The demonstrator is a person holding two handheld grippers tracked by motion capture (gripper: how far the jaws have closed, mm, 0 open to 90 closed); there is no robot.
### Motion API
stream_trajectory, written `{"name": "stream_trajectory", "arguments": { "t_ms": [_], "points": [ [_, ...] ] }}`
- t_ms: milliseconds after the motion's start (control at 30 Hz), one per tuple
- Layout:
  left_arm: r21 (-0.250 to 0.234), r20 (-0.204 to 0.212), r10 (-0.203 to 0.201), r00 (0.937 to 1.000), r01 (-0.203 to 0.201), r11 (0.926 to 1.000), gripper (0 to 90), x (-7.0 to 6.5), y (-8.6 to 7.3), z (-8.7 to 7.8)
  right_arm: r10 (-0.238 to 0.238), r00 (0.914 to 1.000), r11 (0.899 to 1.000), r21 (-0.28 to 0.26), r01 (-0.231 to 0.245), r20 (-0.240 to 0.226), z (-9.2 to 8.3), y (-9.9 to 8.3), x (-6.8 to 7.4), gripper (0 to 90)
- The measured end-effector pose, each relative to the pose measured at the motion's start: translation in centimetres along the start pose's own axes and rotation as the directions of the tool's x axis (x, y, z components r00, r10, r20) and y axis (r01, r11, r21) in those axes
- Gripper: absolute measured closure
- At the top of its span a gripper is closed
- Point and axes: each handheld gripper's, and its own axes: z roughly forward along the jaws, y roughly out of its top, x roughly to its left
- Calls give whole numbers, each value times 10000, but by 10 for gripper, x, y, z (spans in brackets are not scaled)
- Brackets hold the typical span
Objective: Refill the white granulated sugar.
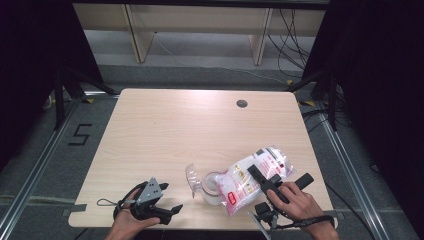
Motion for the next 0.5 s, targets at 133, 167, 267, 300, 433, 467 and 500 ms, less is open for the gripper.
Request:
{"name": "stream_trajectory", "arguments": {
  "t_ms": [133,167,267,300,433,467,500],
  "points": [
    [-28,9,7,10000,-7,10000,155,0,0,0,-153,9999,9999,-29,153,24,1,-1,-1,686],
    [-22,9,13,10000,-13,10000,155,0,0,0,-145,9999,9999,-8,145,16,1,-1,-1,686],
    [-25,-1,7,10000,-7,10000,154,0,0,0,-153,9999,9999,0,153,2,1,-1,-1,687],
    [-23,4,11,10000,-11,10000,154,0,0,0,-149,9999,9999,6,149,1,1,-1,-1,687],
    [-28,6,11,10000,-11,10000,154,0,0,0,-183,9998,9998,-11,183,-4,1,-1,-1,689],
    [-27,5,10,10000,-10,10000,155,0,0,0,-181,9998,9998,-9,181,0,1,-1,-1,689],
    [-32,6,9,10000,-9,10000,154,0,0,0,-194,9998,9998,-6,194,8,1,-1,-1,689]
  ]
}}
